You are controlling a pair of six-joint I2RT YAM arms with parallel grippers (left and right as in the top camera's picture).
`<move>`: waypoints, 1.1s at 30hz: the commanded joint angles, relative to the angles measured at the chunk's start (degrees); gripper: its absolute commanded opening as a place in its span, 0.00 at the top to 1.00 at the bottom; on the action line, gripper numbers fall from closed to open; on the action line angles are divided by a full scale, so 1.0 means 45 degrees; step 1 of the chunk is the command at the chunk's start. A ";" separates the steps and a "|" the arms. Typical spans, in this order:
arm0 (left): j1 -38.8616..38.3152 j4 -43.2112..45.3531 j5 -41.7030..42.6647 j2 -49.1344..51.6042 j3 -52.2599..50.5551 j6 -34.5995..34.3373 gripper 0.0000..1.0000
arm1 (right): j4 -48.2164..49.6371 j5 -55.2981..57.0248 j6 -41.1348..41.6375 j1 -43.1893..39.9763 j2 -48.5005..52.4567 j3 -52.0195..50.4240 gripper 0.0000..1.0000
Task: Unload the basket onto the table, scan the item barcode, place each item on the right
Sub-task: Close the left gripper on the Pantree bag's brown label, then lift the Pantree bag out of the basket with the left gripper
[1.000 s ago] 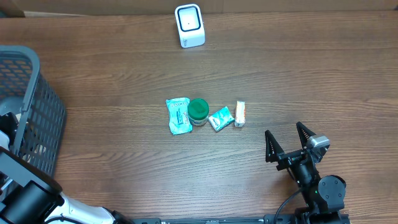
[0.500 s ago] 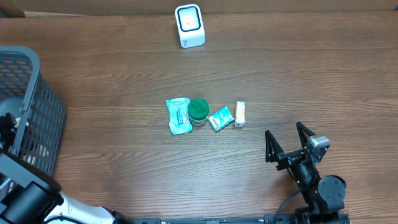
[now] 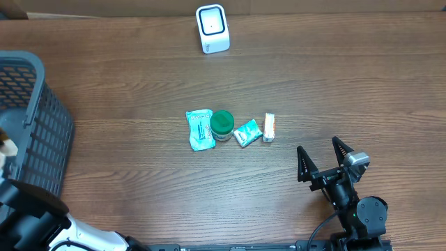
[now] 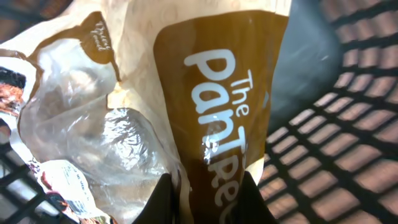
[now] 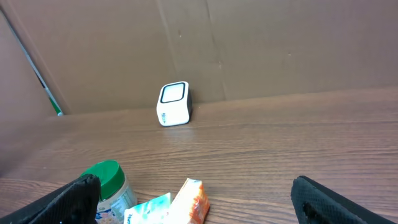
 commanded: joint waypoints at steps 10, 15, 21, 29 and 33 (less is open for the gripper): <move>-0.0729 -0.0500 0.3215 -0.2608 0.5727 -0.2875 0.96 | 0.0058 0.0117 0.0039 0.0058 -0.0117 -0.0136 0.00; -0.1564 -0.0670 0.5319 -0.3628 0.6688 -0.3721 0.96 | 0.0058 0.0117 0.0039 0.0058 -0.0117 -0.0136 0.00; -0.4114 -0.2118 0.6392 -0.4760 0.6688 -0.3823 0.96 | 0.0058 0.0117 0.0039 0.0058 -0.0117 -0.0136 0.00; -0.8490 -0.2463 0.4741 -0.4716 0.5654 -0.4794 0.96 | 0.0058 0.0117 0.0039 0.0058 -0.0117 -0.0136 0.00; -0.9836 -0.2467 0.3895 -0.4303 0.4818 -0.4881 0.96 | 0.0058 0.0117 0.0039 0.0058 -0.0117 -0.0136 0.00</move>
